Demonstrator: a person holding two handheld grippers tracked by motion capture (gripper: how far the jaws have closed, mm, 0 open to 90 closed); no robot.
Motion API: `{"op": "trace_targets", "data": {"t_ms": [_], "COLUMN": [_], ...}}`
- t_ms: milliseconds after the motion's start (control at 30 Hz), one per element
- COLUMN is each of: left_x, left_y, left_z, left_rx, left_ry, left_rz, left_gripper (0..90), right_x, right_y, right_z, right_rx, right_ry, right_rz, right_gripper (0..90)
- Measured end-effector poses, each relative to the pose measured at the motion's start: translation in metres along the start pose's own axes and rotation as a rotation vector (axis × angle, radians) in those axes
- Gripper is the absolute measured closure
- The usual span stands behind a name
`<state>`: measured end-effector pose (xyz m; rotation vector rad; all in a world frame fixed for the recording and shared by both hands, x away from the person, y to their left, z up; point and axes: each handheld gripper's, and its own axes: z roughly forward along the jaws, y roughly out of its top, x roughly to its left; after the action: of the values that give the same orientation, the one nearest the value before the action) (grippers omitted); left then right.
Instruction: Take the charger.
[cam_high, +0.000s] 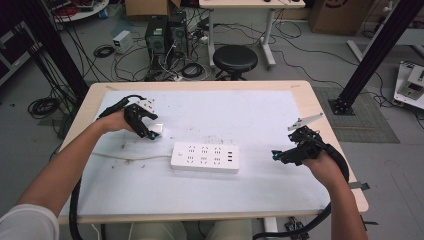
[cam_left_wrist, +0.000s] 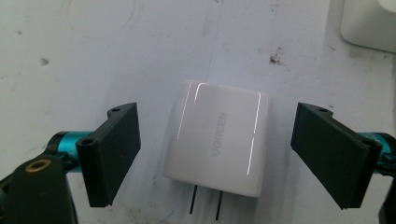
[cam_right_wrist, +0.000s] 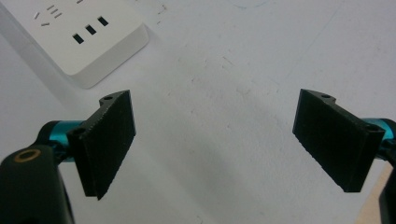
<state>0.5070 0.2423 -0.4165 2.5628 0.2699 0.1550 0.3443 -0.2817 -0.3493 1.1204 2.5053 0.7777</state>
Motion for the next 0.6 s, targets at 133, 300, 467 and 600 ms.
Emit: {"op": "trace_targets", "data": {"t_ms": [133, 300, 467, 600], "left_x": [0.002, 0.002, 0.002, 0.003], "left_y": [-0.002, -0.004, -0.005, -0.006], "left_z": [0.005, 0.012, 0.012, 0.009], "left_rx": [0.022, 0.030, 0.014, 0.010], "left_ry": [-0.019, -0.038, -0.048, -0.045], "left_rz": [-0.010, -0.025, -0.051, -0.057], "left_gripper": [15.9, 20.4, 22.9, 29.5], "right_x": [0.000, -0.002, -0.003, -0.003], "right_y": [-0.001, -0.001, -0.002, -0.003], "right_z": [0.001, 0.000, 0.000, 0.001], "right_rx": [0.002, -0.001, -0.001, 0.002], "right_ry": [0.002, 0.000, -0.002, 0.000], "right_rz": [0.003, 0.004, 0.010, 0.008], "right_gripper": [13.2, 13.3, 13.3, 13.3]}}
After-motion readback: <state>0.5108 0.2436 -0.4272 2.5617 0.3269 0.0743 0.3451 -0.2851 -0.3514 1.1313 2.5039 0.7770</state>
